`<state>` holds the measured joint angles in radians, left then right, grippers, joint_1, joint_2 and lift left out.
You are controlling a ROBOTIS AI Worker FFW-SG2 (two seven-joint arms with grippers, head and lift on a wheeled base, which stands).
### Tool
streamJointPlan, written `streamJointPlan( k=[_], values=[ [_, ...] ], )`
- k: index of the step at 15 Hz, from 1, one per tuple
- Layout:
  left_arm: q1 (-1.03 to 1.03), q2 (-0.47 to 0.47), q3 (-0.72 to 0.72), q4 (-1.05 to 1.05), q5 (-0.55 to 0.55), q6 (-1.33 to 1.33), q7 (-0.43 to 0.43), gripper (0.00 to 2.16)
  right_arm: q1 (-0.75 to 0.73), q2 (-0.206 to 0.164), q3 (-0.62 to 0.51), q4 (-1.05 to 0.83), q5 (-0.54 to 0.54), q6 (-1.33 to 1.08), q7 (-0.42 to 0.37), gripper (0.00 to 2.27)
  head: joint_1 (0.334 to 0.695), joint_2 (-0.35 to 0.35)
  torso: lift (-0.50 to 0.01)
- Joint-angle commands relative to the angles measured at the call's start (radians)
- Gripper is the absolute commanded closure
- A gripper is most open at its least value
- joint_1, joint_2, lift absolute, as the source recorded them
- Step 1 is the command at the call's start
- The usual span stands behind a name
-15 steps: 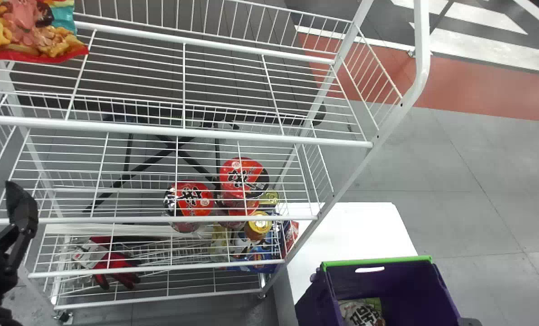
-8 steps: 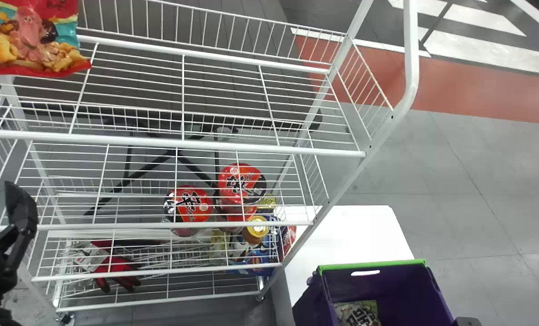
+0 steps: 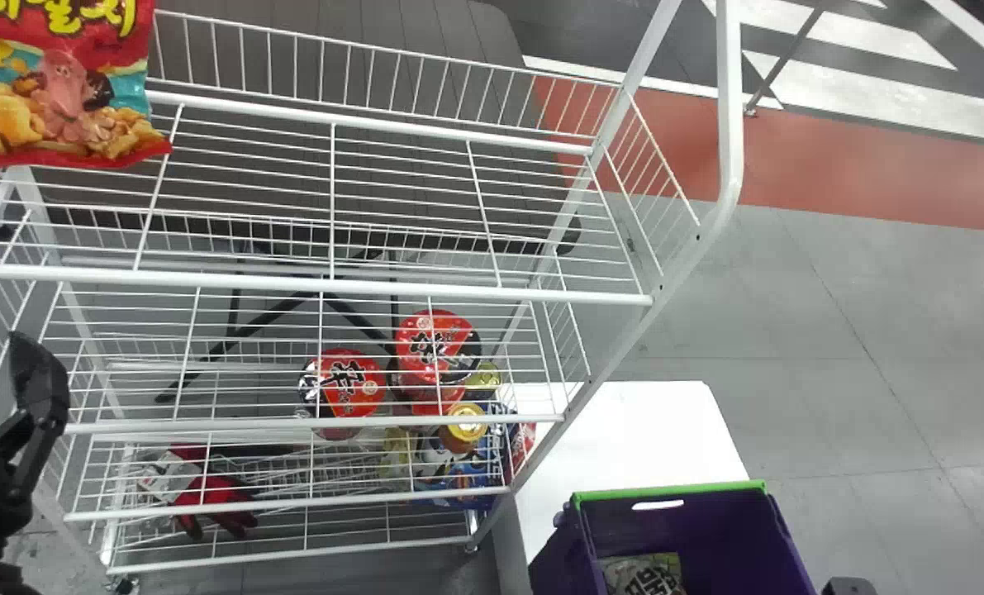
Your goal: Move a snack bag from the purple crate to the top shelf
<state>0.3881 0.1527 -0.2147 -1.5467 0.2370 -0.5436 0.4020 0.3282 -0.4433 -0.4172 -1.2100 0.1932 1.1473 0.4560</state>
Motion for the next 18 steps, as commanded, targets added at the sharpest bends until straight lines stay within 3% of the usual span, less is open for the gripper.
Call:
streamJointPlan(
  k=[1,18],
  values=[
    [0.000,-0.001,-0.002,0.002,-0.004,-0.003,0.005,0.09,0.000,0.000,0.000,0.001,0.000,-0.004,0.000,2.11,0.695,-0.350,-0.113],
    [0.002,-0.008,-0.009,0.010,-0.016,-0.009,0.006,0.09,0.003,0.005,-0.008,0.001,0.000,-0.053,-0.002,2.11,0.695,-0.350,-0.044]
  ],
)
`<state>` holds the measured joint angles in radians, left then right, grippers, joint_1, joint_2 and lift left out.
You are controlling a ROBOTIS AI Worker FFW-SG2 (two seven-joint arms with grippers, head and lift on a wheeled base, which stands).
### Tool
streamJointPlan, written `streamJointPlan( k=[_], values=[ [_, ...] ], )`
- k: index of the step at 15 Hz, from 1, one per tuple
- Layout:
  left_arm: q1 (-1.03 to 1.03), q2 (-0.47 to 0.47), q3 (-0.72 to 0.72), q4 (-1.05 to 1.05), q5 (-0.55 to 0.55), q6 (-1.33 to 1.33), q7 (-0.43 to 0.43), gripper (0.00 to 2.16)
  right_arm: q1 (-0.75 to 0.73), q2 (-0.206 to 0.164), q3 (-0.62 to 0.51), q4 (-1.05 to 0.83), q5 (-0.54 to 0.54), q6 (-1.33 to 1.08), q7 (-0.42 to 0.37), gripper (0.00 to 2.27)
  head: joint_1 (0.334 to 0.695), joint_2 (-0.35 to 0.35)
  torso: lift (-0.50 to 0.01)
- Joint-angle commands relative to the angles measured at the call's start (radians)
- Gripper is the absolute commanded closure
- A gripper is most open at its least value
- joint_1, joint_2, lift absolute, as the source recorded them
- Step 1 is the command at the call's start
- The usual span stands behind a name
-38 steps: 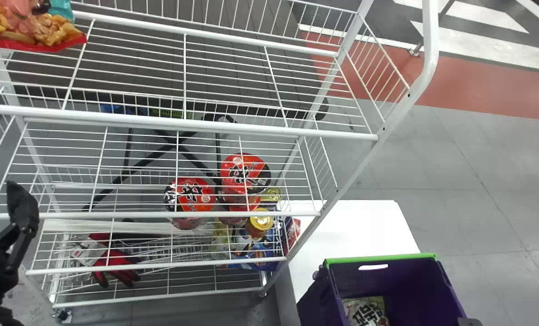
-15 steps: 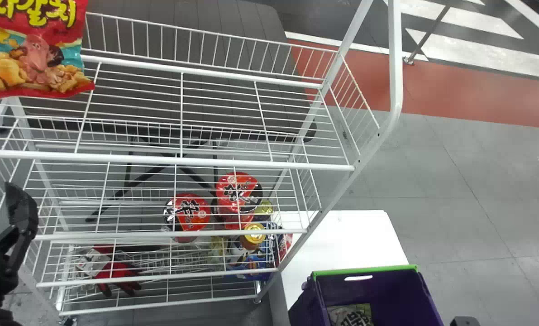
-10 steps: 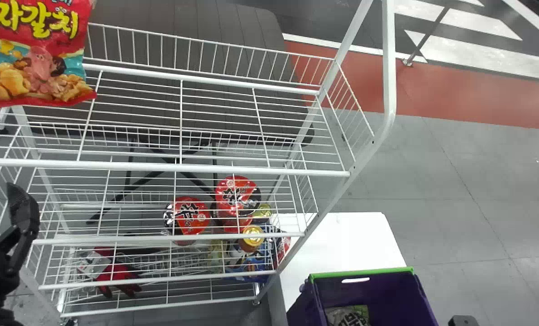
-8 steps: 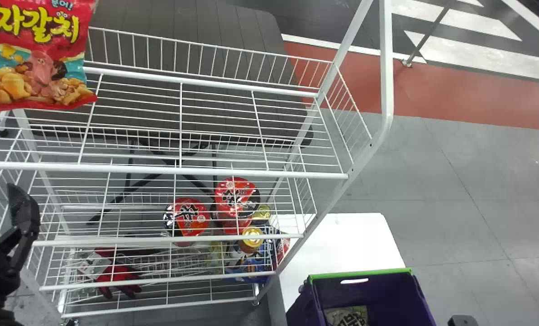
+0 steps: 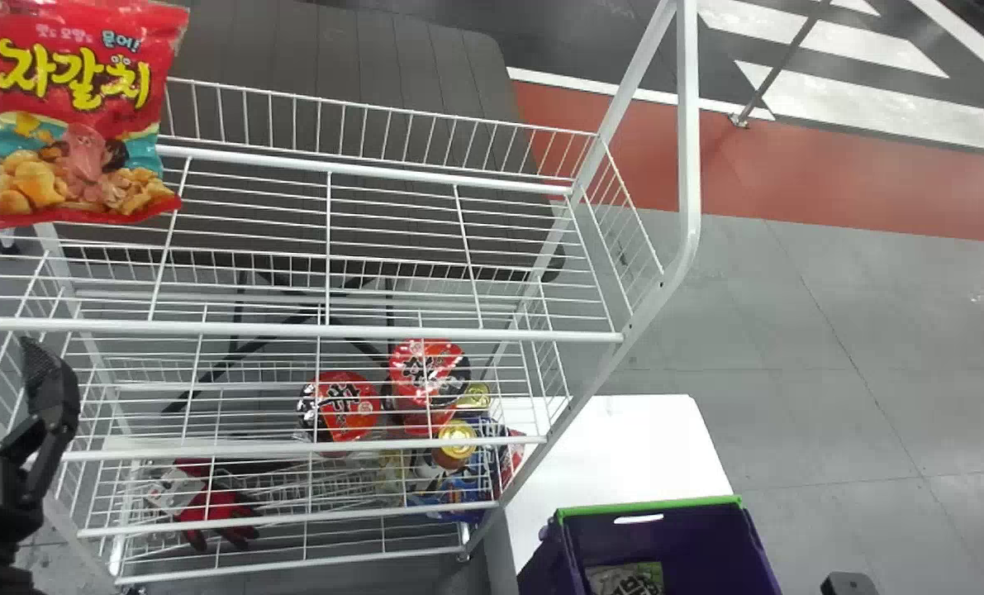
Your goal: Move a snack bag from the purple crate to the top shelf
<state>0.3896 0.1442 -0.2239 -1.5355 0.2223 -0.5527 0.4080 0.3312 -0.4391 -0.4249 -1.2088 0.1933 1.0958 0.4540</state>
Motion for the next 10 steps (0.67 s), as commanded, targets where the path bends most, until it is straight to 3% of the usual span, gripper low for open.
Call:
streamJointPlan(
  k=[1,10],
  values=[
    [0.000,0.000,0.000,-0.002,0.000,0.000,0.000,0.09,0.000,0.000,0.000,0.000,0.000,-0.001,0.000,2.11,0.695,-0.350,-0.040],
    [0.012,0.003,-0.012,-0.009,-0.037,-0.003,0.012,0.10,0.002,0.000,-0.002,0.000,-0.003,-0.007,0.000,2.11,0.695,-0.350,-0.004]
  ],
)
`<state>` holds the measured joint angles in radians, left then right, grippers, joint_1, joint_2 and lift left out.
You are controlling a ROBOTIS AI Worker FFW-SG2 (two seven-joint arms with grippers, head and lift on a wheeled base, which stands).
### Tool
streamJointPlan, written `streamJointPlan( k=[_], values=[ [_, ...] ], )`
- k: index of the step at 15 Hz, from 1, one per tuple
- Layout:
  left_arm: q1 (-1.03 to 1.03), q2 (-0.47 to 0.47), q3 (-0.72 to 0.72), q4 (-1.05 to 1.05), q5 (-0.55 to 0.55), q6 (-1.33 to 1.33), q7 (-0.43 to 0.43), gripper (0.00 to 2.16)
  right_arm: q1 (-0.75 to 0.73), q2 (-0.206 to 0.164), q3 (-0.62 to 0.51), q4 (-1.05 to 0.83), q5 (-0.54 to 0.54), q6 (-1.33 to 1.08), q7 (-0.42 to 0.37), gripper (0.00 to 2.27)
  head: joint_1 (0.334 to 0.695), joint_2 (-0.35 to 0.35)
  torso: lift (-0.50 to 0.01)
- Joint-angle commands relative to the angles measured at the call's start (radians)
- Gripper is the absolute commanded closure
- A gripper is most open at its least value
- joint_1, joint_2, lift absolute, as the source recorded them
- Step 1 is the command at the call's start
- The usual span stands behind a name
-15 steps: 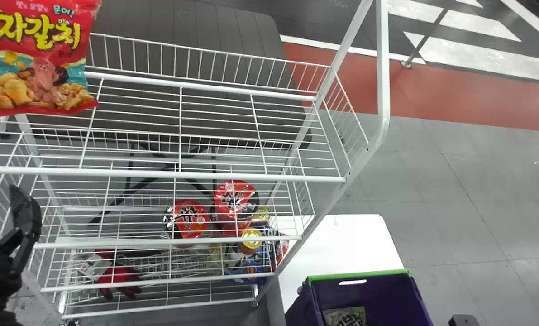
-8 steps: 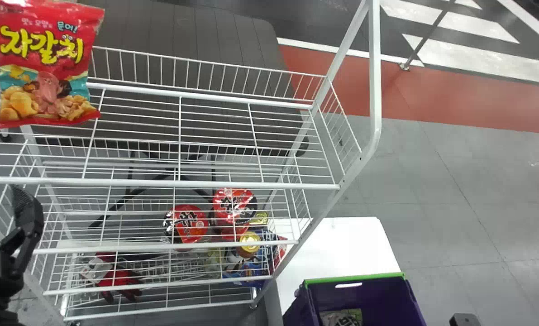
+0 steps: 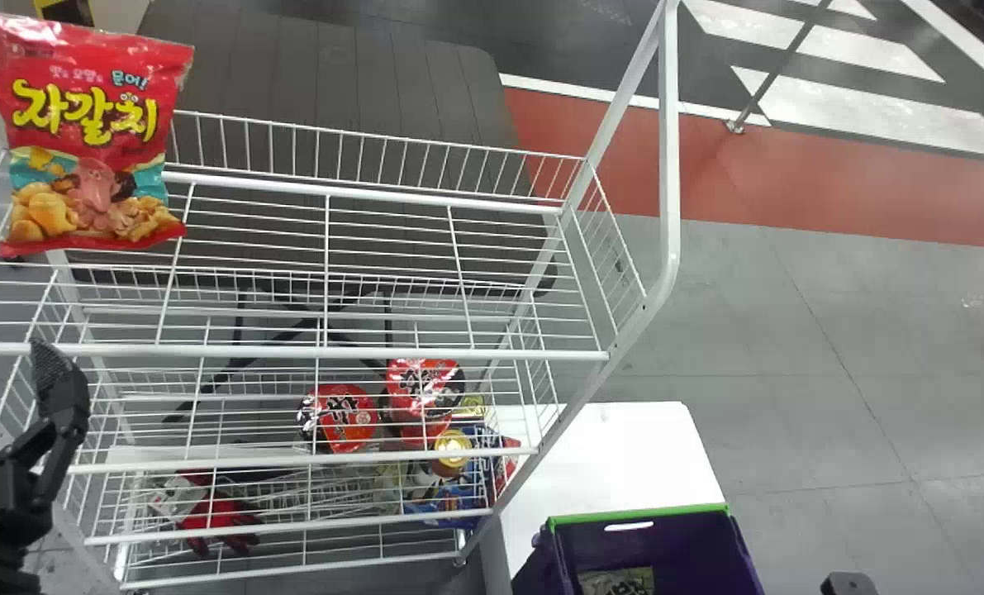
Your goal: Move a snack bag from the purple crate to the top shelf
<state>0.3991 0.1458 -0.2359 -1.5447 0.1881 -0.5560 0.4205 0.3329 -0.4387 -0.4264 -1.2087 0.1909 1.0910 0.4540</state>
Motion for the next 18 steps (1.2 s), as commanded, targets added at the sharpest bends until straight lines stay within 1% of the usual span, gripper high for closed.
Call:
streamJointPlan(
  k=[1,4,5,7,8,9,11,12,13,16,17,18],
  values=[
    [0.006,0.001,0.000,-0.002,-0.004,0.000,-0.002,0.10,0.000,0.002,0.000,0.000,-0.001,-0.006,0.000,2.11,0.695,-0.350,0.000],
    [0.012,0.003,0.000,-0.006,-0.012,0.000,-0.002,0.10,0.006,0.009,0.000,-0.020,-0.007,0.001,0.002,2.11,0.695,-0.350,0.009],
    [0.017,0.001,0.000,-0.008,-0.015,0.000,-0.002,0.10,0.034,0.021,-0.002,-0.077,-0.008,0.028,0.002,2.11,0.695,-0.350,0.009],
    [0.018,0.000,-0.002,-0.009,-0.018,0.000,-0.002,0.10,0.057,0.031,-0.026,-0.144,-0.031,0.096,0.018,2.11,0.695,-0.350,0.010],
    [0.020,0.000,-0.002,-0.009,-0.022,0.000,-0.002,0.10,0.078,0.043,-0.044,-0.204,-0.044,0.145,0.055,2.11,0.695,-0.350,0.010],
    [0.021,0.000,-0.002,-0.015,-0.022,0.006,-0.002,0.10,0.101,0.066,-0.060,-0.275,-0.050,0.182,0.069,2.11,0.695,-0.350,0.008],
    [0.032,0.001,0.000,-0.037,-0.029,0.034,-0.002,0.10,0.135,0.090,-0.061,-0.428,-0.079,0.320,0.089,2.11,0.695,-0.350,0.000],
    [0.034,0.001,0.000,-0.038,-0.030,0.034,0.000,0.10,0.144,0.107,-0.071,-0.528,-0.080,0.436,0.120,2.11,0.695,-0.350,0.000],
    [0.037,0.001,0.000,-0.043,-0.032,0.037,0.000,0.10,0.144,0.114,-0.077,-0.618,-0.080,0.481,0.152,2.09,0.695,-0.350,0.000],
    [0.040,0.000,0.003,-0.048,-0.033,0.046,0.000,0.10,0.127,0.114,-0.118,-0.841,-0.082,0.481,0.249,2.08,0.695,-0.350,0.000],
    [0.040,0.000,0.003,-0.048,-0.033,0.046,0.000,0.10,0.095,0.114,-0.143,-0.905,-0.082,0.481,0.302,2.08,0.695,-0.350,0.000],
    [0.040,-0.002,0.003,-0.048,-0.035,0.049,-0.002,0.09,0.066,0.115,-0.156,-0.963,-0.097,0.481,0.328,2.08,0.695,-0.350,0.000]
  ],
)
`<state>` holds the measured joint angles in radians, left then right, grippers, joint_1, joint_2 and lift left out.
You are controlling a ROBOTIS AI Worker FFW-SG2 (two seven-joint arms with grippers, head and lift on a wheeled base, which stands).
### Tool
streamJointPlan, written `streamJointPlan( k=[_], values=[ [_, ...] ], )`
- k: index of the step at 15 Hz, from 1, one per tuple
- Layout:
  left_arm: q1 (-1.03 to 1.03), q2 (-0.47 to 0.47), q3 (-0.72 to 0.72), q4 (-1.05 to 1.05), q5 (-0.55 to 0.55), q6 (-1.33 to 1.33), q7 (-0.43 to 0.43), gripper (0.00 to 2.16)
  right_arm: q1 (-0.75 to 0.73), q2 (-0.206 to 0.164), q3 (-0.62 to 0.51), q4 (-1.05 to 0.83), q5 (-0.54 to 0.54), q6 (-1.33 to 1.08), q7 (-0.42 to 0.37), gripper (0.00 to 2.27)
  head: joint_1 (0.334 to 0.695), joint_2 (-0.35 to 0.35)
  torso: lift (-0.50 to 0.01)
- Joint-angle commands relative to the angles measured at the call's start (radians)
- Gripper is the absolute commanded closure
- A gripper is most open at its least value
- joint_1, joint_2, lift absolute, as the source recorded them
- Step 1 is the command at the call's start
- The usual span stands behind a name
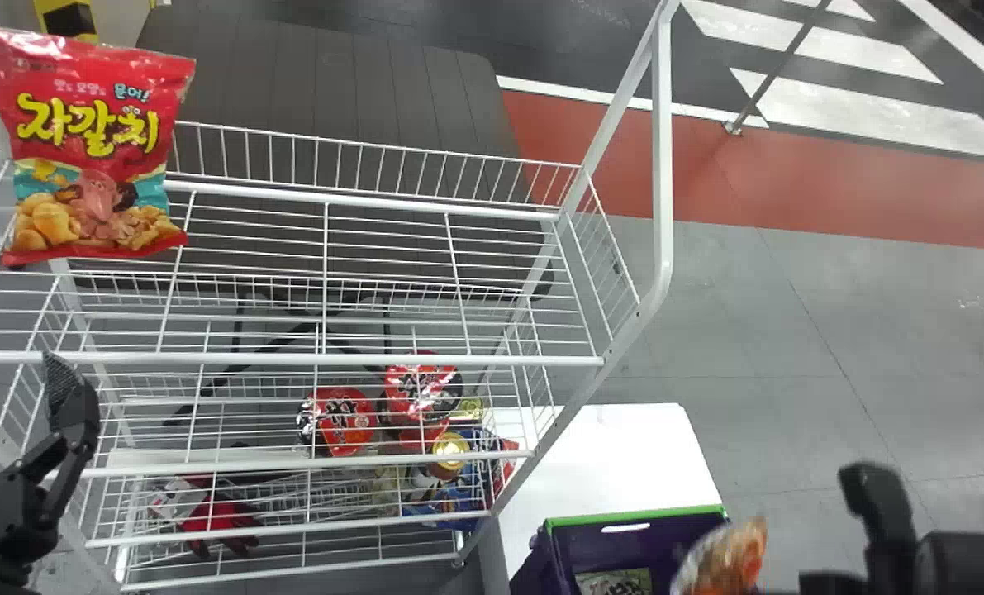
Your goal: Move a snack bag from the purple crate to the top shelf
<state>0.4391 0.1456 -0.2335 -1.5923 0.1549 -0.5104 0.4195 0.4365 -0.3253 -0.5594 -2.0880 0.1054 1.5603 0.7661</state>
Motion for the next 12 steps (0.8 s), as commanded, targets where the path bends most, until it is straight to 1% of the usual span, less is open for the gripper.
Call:
streamJointPlan(
  k=[1,2,3,4,7,8,10,12],
  values=[
    [-0.002,-0.001,-0.001,0.002,-0.005,0.004,-0.001,0.10,-0.059,0.002,-0.027,-0.153,-0.050,0.012,0.016,2.08,0.695,-0.350,0.000],
    [-0.002,-0.003,-0.001,0.002,-0.006,0.004,-0.001,0.09,-0.073,0.005,-0.022,-0.208,-0.085,0.012,0.016,2.08,0.695,-0.350,0.000],
    [-0.002,-0.003,-0.001,0.003,-0.006,0.004,0.001,0.10,-0.088,0.017,-0.016,-0.257,-0.113,0.012,0.016,2.08,0.695,-0.350,0.000],
    [-0.002,-0.005,0.000,0.005,-0.006,0.004,0.001,0.10,-0.111,0.045,-0.011,-0.300,-0.138,0.012,0.016,2.08,0.695,-0.346,0.000],
    [0.004,-0.003,0.005,0.002,-0.009,-0.003,0.007,0.10,-0.137,0.088,-0.004,-0.402,-0.257,0.012,0.010,2.08,0.695,-0.258,0.000],
    [0.004,-0.003,0.006,0.002,-0.009,-0.003,0.007,0.10,-0.136,0.109,-0.002,-0.438,-0.291,0.012,0.010,2.08,0.695,-0.204,0.000],
    [0.004,-0.003,0.006,0.003,-0.009,-0.003,0.007,0.10,-0.133,0.115,-0.011,-0.477,-0.383,0.012,0.009,2.08,0.695,-0.149,0.000],
    [0.004,-0.005,0.006,0.003,-0.011,0.000,0.007,0.09,-0.131,0.134,-0.010,-0.515,-0.438,0.012,0.006,2.08,0.695,-0.108,0.000]
  ],
)
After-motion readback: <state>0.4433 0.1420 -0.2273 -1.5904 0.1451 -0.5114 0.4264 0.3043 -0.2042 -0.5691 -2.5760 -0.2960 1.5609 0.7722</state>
